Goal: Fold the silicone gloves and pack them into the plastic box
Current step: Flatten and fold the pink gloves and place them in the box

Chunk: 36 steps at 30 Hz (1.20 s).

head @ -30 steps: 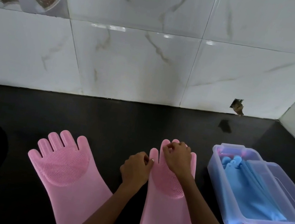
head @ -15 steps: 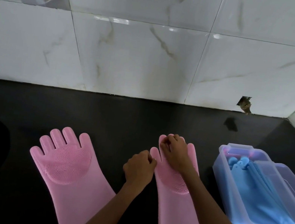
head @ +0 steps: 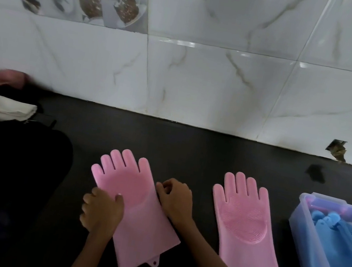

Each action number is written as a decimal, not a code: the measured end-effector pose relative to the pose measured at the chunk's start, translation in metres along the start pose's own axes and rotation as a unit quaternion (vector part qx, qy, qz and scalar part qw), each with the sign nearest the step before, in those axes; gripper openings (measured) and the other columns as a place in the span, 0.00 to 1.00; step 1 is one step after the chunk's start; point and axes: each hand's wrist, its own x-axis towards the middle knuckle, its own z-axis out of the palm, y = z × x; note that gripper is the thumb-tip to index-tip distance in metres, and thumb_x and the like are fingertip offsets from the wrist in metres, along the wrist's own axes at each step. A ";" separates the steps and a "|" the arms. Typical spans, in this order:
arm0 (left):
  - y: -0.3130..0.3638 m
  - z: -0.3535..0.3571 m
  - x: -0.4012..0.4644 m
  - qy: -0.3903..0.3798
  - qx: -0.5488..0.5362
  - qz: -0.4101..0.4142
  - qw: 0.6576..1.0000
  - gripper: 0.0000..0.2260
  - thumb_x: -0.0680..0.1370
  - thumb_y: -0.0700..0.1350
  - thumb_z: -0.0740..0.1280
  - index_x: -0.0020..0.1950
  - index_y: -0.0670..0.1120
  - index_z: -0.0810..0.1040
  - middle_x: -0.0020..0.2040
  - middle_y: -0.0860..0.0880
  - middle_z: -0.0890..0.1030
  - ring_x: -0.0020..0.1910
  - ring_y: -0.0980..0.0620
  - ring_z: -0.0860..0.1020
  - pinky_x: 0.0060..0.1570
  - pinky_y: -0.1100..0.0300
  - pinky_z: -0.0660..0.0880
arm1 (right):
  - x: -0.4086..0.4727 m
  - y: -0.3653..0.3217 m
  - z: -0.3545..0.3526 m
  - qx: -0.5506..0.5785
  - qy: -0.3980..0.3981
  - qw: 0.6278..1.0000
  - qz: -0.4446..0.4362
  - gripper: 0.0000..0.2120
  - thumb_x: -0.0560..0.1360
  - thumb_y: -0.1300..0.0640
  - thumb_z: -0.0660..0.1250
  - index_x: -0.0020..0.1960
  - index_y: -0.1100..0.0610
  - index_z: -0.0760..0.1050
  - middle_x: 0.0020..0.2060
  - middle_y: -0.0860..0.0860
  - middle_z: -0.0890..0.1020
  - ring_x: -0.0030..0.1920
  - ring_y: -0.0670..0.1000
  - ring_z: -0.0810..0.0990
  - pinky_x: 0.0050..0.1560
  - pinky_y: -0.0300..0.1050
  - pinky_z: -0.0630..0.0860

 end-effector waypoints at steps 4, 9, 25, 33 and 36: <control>-0.020 -0.003 0.005 -0.029 -0.034 0.056 0.997 0.17 0.77 0.48 0.66 0.62 0.41 0.70 0.57 0.41 0.74 0.45 0.47 0.74 0.40 0.56 0.70 | -0.007 -0.017 0.012 -0.031 -0.023 0.999 0.018 0.10 0.76 0.49 0.64 0.49 0.55 0.79 0.44 0.50 0.83 0.39 0.44 0.76 0.46 0.38 0.75; -0.029 -0.006 0.006 -0.035 -0.027 0.123 0.991 0.16 0.77 0.46 0.66 0.64 0.45 0.72 0.58 0.44 0.77 0.50 0.49 0.78 0.45 0.60 0.69 | -0.016 -0.016 0.003 -0.039 -0.062 0.995 0.075 0.09 0.75 0.50 0.66 0.46 0.56 0.77 0.42 0.52 0.82 0.39 0.46 0.77 0.43 0.39 0.75; -0.013 0.015 -0.018 -0.097 -0.069 0.230 0.966 0.16 0.76 0.42 0.68 0.63 0.46 0.74 0.60 0.47 0.79 0.56 0.49 0.78 0.57 0.53 0.73 | -0.048 0.025 -0.047 -0.023 -0.035 0.973 0.228 0.11 0.74 0.50 0.66 0.39 0.55 0.71 0.29 0.48 0.71 0.29 0.44 0.70 0.29 0.35 0.66; -0.007 0.017 -0.024 -0.092 -0.043 0.242 0.965 0.15 0.77 0.43 0.66 0.64 0.46 0.74 0.59 0.46 0.79 0.55 0.49 0.78 0.54 0.55 0.74 | -0.054 0.031 -0.052 0.022 0.013 0.983 0.182 0.06 0.76 0.55 0.65 0.43 0.55 0.76 0.38 0.50 0.79 0.36 0.46 0.77 0.38 0.32 0.71; 0.001 0.019 -0.034 -0.059 -0.018 0.224 0.973 0.16 0.77 0.45 0.66 0.64 0.45 0.73 0.58 0.45 0.77 0.52 0.49 0.77 0.50 0.56 0.74 | -0.062 0.040 -0.067 0.014 0.083 0.983 0.165 0.04 0.75 0.56 0.66 0.42 0.52 0.74 0.41 0.50 0.82 0.34 0.44 0.76 0.37 0.28 0.70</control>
